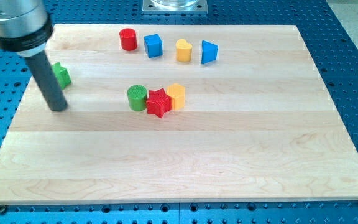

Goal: Slide the green star diagonal to the red circle

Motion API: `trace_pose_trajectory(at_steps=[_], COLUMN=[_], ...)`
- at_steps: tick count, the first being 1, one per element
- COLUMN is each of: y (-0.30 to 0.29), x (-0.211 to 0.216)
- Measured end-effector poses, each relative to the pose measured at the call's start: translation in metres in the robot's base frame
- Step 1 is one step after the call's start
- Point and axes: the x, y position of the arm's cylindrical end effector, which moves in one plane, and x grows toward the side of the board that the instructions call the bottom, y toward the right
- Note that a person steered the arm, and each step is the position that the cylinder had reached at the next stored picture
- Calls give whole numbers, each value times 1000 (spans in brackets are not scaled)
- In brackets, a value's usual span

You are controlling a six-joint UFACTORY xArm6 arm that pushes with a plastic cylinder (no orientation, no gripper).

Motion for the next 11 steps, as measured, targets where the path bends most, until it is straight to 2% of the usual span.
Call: trace_pose_trajectory(at_steps=[1,2,3,4,5,6,7,8,9,11], y=[8,59,56,-19,17,24,79,108,92,55], x=[-58,-111,-79,-65,-113,-119,-85,-115,-138,-120])
